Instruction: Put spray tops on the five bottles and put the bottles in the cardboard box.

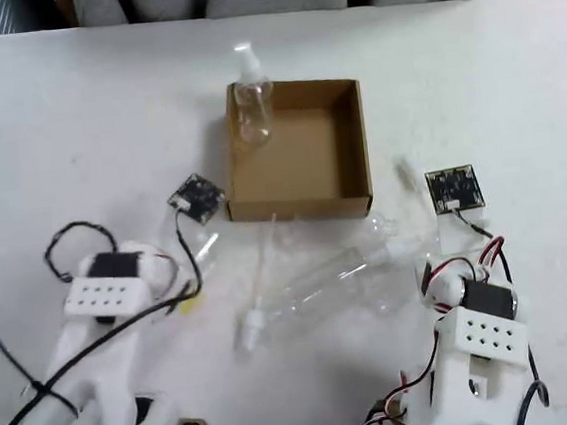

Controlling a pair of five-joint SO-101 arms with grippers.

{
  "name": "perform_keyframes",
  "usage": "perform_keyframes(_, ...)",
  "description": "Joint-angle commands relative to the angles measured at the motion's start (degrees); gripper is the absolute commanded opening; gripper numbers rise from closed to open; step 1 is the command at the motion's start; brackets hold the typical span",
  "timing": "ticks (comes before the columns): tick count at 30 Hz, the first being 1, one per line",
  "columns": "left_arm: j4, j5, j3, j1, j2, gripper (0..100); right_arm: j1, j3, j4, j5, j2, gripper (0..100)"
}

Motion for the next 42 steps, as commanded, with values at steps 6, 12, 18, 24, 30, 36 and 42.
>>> perform_keyframes(6,1.93,-31.47,-2.73,-13.76,-6.81,5,0.31,0.62,-0.22,0.70,0.57,6.5)
perform_keyframes(12,-10.46,-31.12,0.00,-13.85,-0.75,13,0.57,0.79,-0.22,0.70,0.57,6.4)
perform_keyframes(18,-21.36,-28.84,1.41,-17.01,4.26,34,0.48,1.05,-0.22,0.70,0.48,6.4)
perform_keyframes(24,-21.45,-25.32,1.41,-18.51,1.27,37,0.40,1.05,-0.31,0.70,0.48,6.5)
perform_keyframes(30,-19.78,-12.31,1.41,-18.24,-10.51,36,0.40,1.05,-0.31,0.70,0.48,6.6)
perform_keyframes(36,-2.55,0.00,1.41,-16.31,-27.47,36,0.40,1.05,-0.31,0.70,0.48,6.6)
perform_keyframes(42,8.44,10.64,1.49,-13.49,-33.27,16,0.31,1.14,-0.31,0.70,0.48,6.6)
